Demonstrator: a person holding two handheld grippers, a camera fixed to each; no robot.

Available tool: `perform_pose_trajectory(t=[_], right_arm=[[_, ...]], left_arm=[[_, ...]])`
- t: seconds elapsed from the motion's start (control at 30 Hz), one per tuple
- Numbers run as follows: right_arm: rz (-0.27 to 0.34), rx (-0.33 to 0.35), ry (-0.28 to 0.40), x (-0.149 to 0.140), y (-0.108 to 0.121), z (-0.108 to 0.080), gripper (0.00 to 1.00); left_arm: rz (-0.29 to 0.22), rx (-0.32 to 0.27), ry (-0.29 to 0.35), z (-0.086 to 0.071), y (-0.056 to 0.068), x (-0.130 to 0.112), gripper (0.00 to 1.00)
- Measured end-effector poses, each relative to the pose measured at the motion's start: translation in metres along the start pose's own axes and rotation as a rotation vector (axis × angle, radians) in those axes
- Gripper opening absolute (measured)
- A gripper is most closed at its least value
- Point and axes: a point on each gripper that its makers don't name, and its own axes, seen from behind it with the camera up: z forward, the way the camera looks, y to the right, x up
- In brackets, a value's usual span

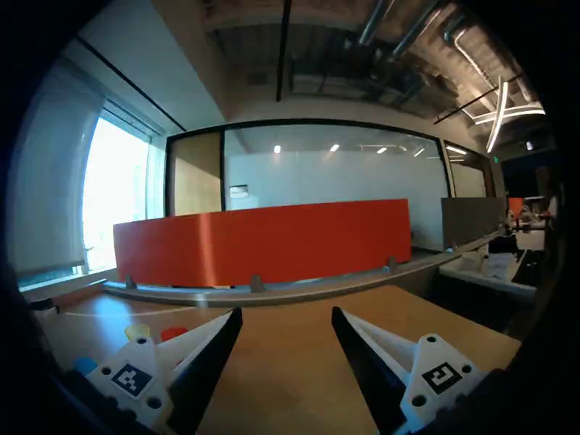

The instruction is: Pour water

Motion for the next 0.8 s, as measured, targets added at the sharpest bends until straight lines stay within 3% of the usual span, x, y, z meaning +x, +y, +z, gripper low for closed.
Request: perform_pose_trajectory(t=[0.3, 0.8], right_arm=[[-0.014, 0.003, -0.001, 0.001, -0.008, 0.000, 0.95], [-0.029, 0.018, -0.007, 0.003, -0.020, 0.003, 0.95]], left_arm=[[0.019, 0.009, -0.012, 0.005, -0.007, -0.014, 0.87], [-0.009, 0.023, -0.023, 0.008, -0.017, -0.033, 0.87]])
